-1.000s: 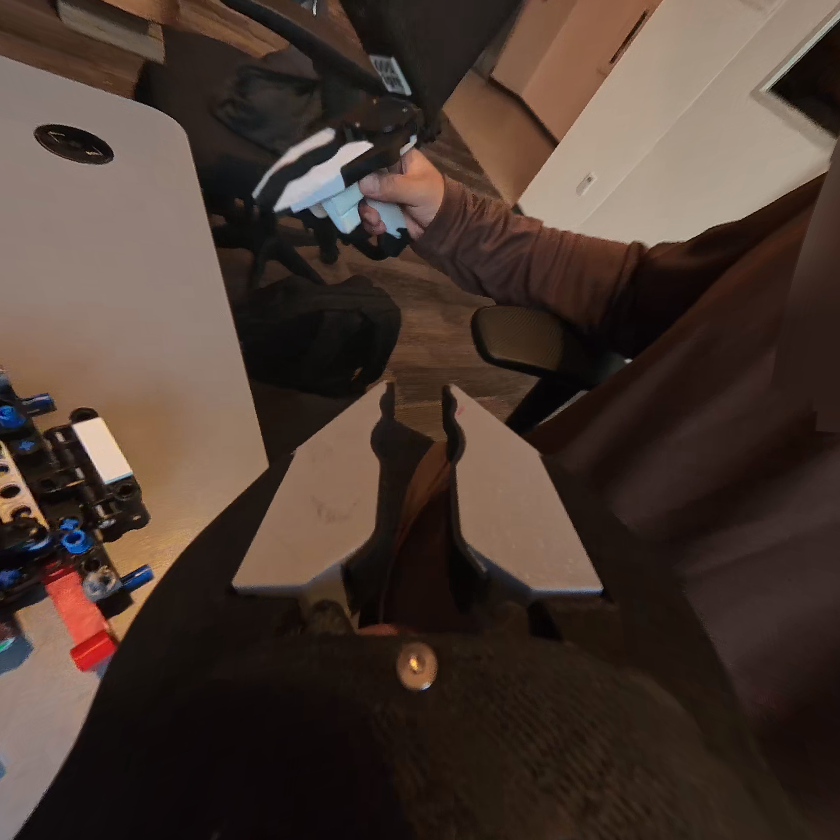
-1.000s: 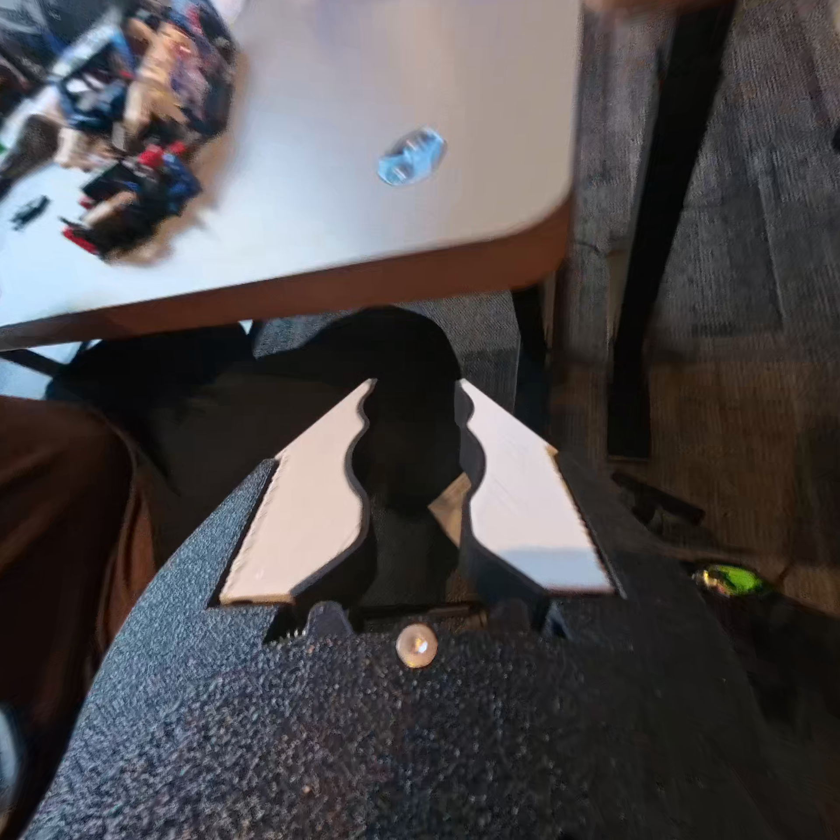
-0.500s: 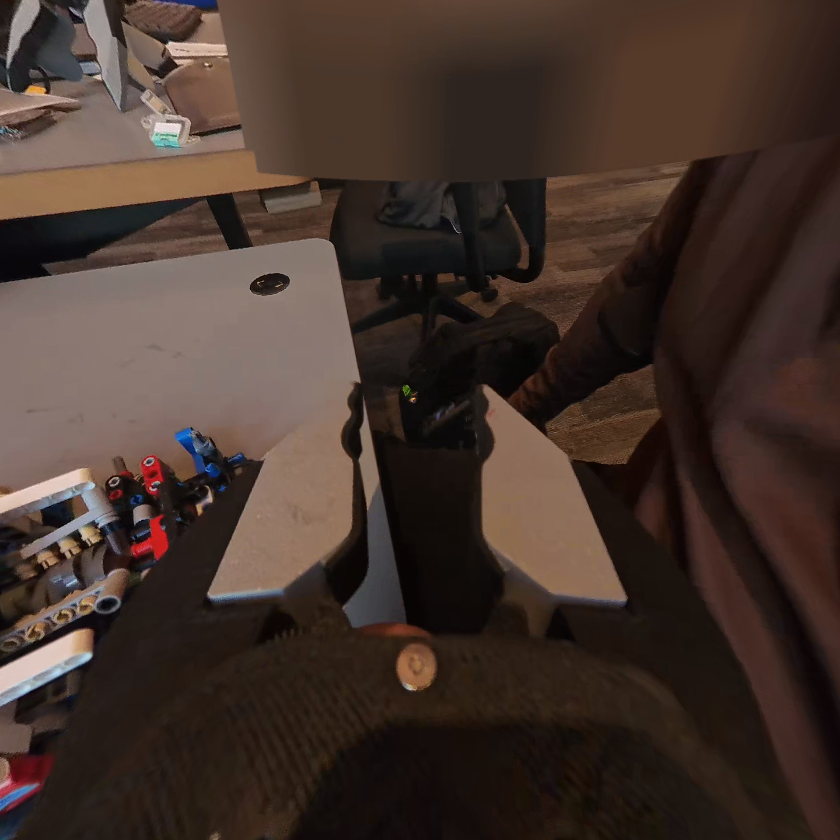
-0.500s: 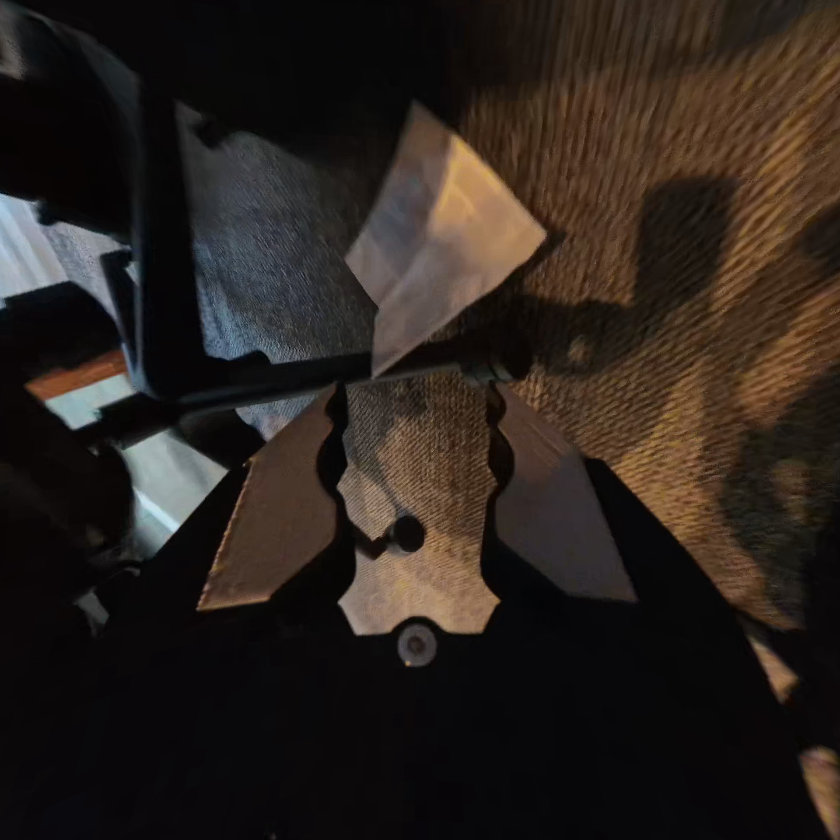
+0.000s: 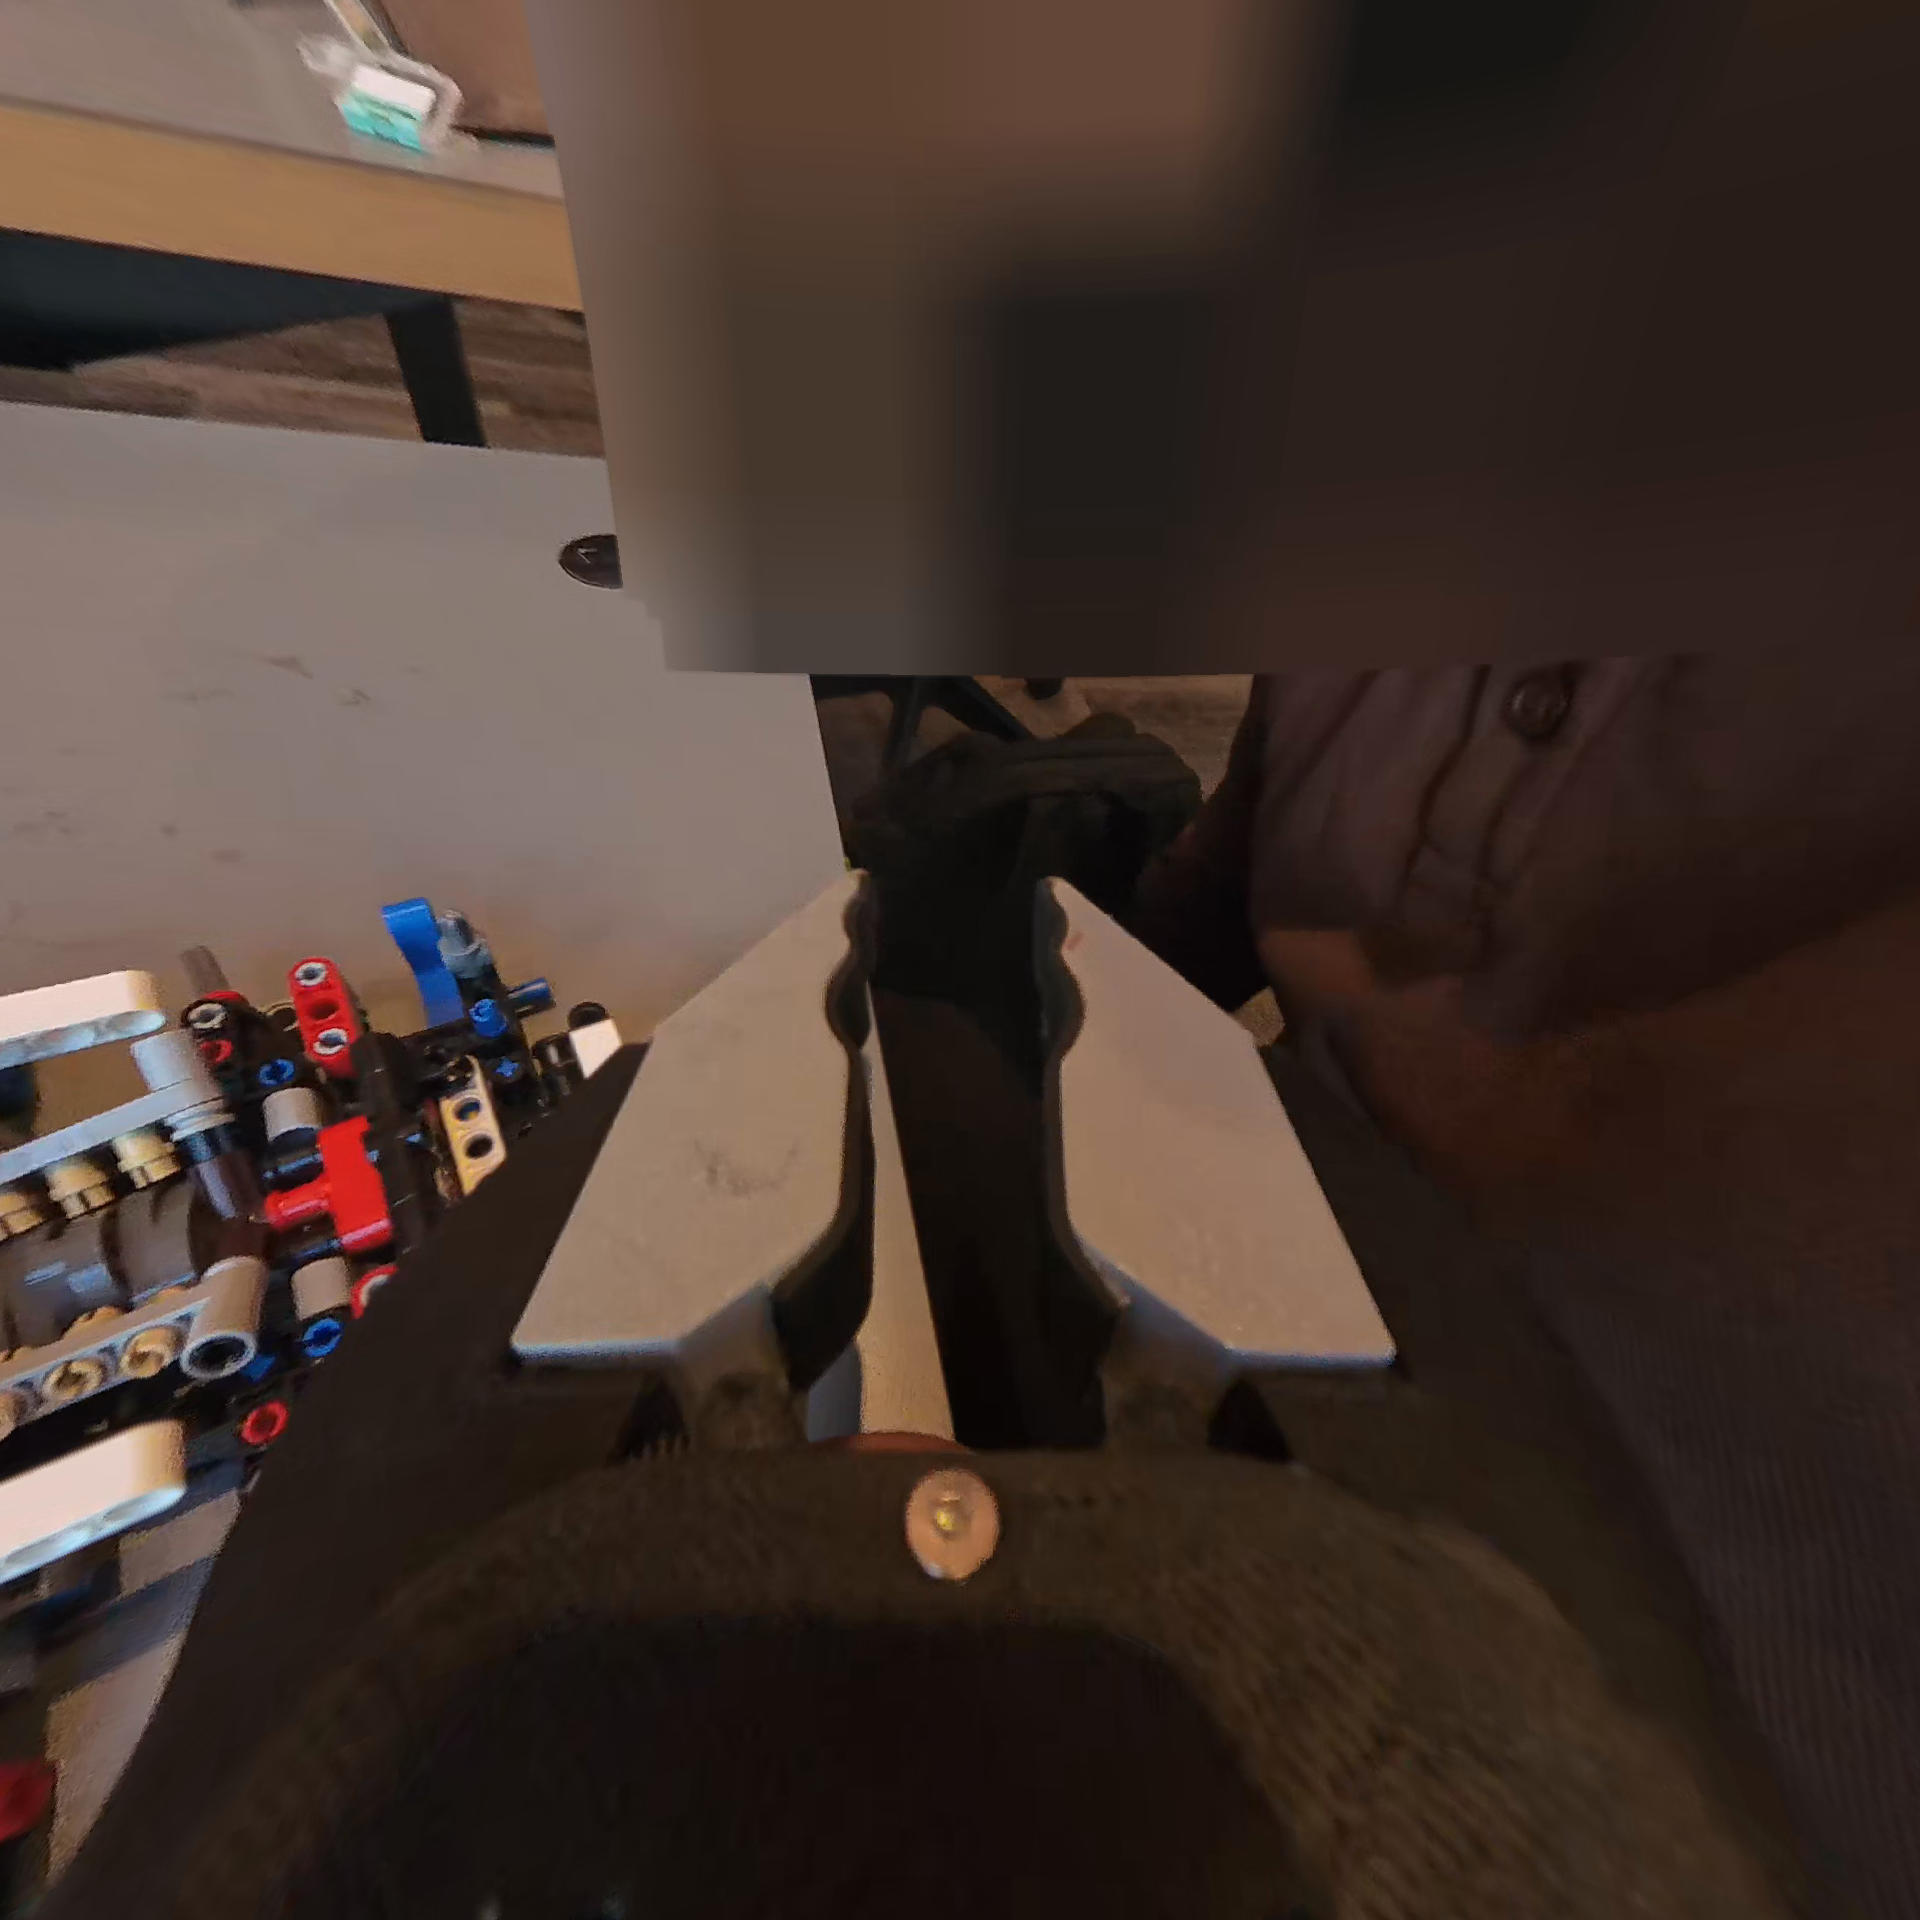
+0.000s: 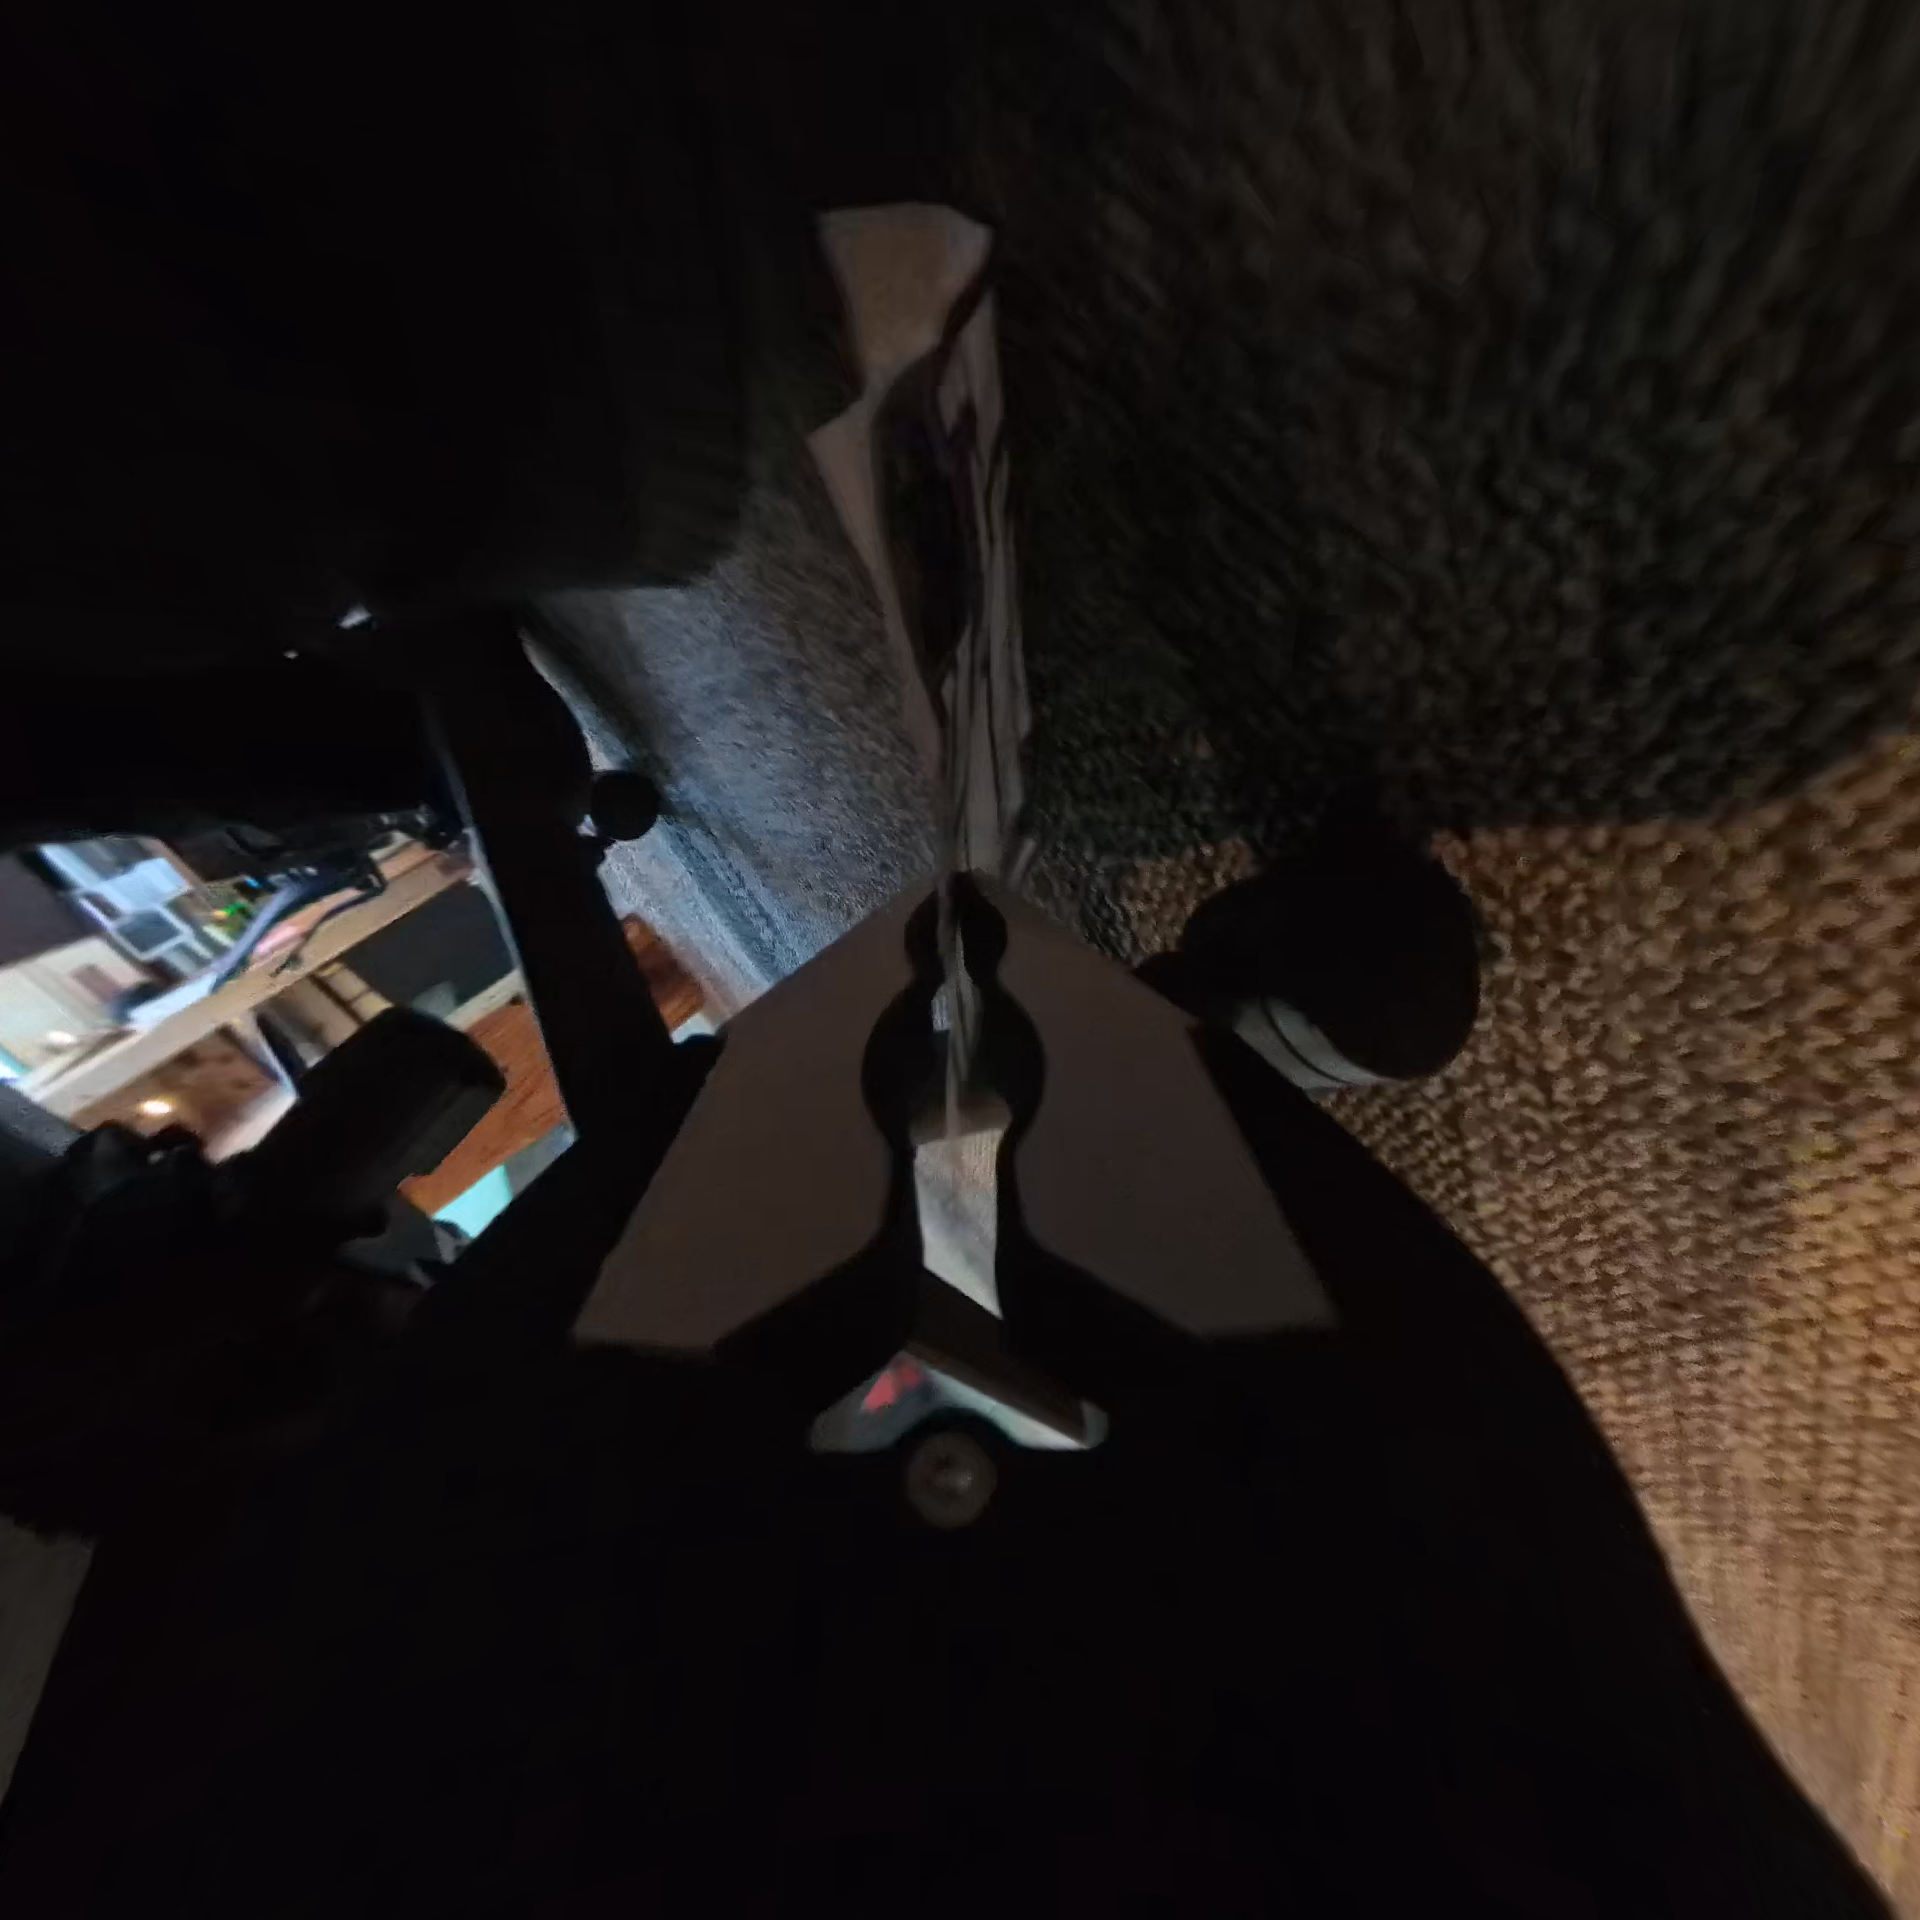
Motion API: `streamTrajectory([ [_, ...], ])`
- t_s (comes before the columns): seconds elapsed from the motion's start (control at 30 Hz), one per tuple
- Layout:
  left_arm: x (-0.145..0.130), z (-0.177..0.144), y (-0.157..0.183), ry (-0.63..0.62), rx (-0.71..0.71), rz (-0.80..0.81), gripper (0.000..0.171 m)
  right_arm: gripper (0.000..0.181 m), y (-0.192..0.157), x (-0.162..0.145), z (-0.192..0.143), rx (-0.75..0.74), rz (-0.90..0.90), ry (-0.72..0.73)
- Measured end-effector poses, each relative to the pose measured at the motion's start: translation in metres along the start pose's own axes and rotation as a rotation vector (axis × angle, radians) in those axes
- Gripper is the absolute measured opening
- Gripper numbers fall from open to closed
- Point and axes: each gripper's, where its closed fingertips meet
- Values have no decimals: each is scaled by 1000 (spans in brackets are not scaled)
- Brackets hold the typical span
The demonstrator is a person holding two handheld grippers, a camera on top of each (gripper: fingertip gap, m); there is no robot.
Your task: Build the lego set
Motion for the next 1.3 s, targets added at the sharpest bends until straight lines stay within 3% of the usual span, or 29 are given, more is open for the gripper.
streamTrajectory([
  [0.1,-2,1,2,-16,-14,7,22,0,-37,23,-55,19,-164,118],
  [0.2,-2,3,-15,-24,117,53,22,0,-70,22,-133,-60,-379,232],
  [0.3,-9,0,-38,-104,328,180,23,0,-108,13,-226,-136,-481,418],
  [0.43,-3,-13,-45,-135,449,362,35,0,-171,-2,-365,-257,-594,729],
  [0.57,15,-36,-29,-15,425,321,36,0,-281,-22,-499,-395,-832,1059],
  [0.7,17,-61,-19,60,385,189,35,0,-421,-41,-575,-488,-1160,1298],
  [0.83,11,-65,4,89,284,45,36,0,-524,-38,-572,-646,-1550,1290],
  [0.93,-1,-66,22,71,241,-6,36,0,-559,-21,-541,-735,-1728,1217],
  [1.0,-7,-66,38,75,192,-37,38,0,-581,-23,-518,-705,-1827,1202],
  [1.13,-5,-72,57,104,103,-187,70,0,-635,-50,-458,-637,-2139,1122],
  [1.3,31,-118,71,313,-26,-448,85,0,-697,-95,-357,-460,-2557,963],
])
Point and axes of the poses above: each gripper's, where its closed fingertips meet, z out along the fingers, x out of its top, y = z × x across the jaws, and after that the axes turned 13 degrees about y, right-handed
